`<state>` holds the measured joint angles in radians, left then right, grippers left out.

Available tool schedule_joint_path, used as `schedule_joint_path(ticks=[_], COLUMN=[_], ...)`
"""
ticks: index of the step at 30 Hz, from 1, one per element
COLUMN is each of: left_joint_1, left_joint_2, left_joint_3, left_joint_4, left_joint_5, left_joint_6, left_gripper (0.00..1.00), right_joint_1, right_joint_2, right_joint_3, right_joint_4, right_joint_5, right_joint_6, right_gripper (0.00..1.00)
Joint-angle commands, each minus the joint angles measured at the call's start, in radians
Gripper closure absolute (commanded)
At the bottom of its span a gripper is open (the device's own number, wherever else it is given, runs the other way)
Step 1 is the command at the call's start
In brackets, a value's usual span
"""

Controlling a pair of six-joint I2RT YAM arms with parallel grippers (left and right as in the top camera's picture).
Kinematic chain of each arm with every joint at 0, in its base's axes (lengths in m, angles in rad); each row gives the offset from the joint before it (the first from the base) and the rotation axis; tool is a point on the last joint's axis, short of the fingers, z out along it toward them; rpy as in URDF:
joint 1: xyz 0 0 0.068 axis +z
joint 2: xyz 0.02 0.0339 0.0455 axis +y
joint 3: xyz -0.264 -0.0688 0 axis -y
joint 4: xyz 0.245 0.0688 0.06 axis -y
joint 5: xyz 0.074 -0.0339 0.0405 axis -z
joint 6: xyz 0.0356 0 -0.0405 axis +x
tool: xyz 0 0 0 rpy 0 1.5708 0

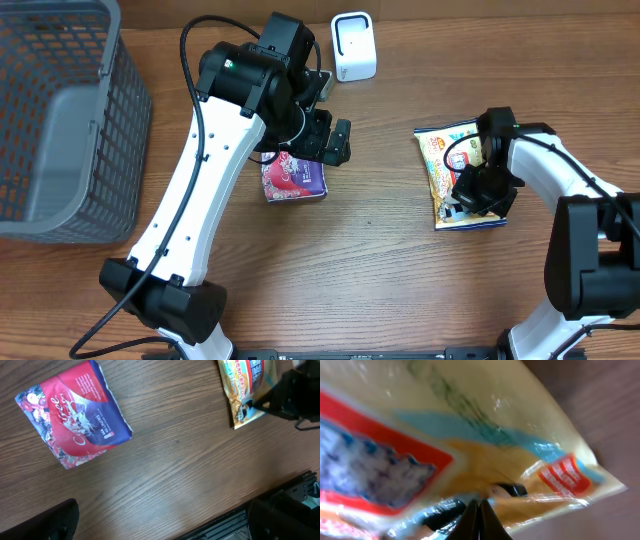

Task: Scan the item barcode

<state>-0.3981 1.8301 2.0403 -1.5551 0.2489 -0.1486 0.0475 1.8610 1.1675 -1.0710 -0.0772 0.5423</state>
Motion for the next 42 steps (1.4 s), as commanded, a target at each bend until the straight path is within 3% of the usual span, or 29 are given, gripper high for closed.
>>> schedule_joint_path(ticks=[1,6,10,13,16,21,30,38,40,42], left_joint_1=[-0.001,-0.001,-0.001,-0.001,-0.001,-0.001,-0.001,-0.001,-0.001,-0.001], left_joint_2=[0.002,0.002,0.002,0.002,0.002,0.002,0.002,0.002,0.002,0.002], left_joint_3=[-0.002,-0.002,-0.002,-0.002,-0.002,-0.002,-0.002,-0.002,-0.002,-0.002], left_joint_4=[0.0,0.0,0.0,0.0,0.0,0.0,0.0,0.0,0.0,0.0], left_joint_5=[-0.006,-0.006,-0.006,-0.006,-0.006,-0.006,-0.005,-0.006,-0.005,-0.006], left_joint_6=[0.022,0.022,0.022,0.022,0.022,0.022,0.022,0.022,0.022,0.022], left_gripper=[0.0,0.0,0.0,0.0,0.0,0.0,0.0,0.0,0.0,0.0], right_joint_1=[0.002,0.002,0.011,0.041,0.096,0.198,0.311,0.325,0.325,0.325], right_joint_2=[-0.032,-0.047,-0.047,-0.047,-0.047,-0.047,-0.043,-0.011,-0.001,0.004], right_joint_3=[0.113,0.3,0.356,0.345,0.322,0.247,0.118,0.033,0.022,0.017], right_joint_4=[-0.081,-0.236,-0.221,-0.193,-0.162,-0.041,0.122,0.232,0.248,0.26], right_joint_5=[0.026,0.045,-0.034,-0.058,-0.002,0.118,0.408,0.454,0.467,0.469], right_joint_6=[0.006,-0.031,-0.114,-0.184,-0.188,-0.169,-0.124,-0.131,-0.13,-0.129], right_gripper=[0.96,0.94,0.8,0.55,0.37,0.0,0.0,0.0,0.02,0.11])
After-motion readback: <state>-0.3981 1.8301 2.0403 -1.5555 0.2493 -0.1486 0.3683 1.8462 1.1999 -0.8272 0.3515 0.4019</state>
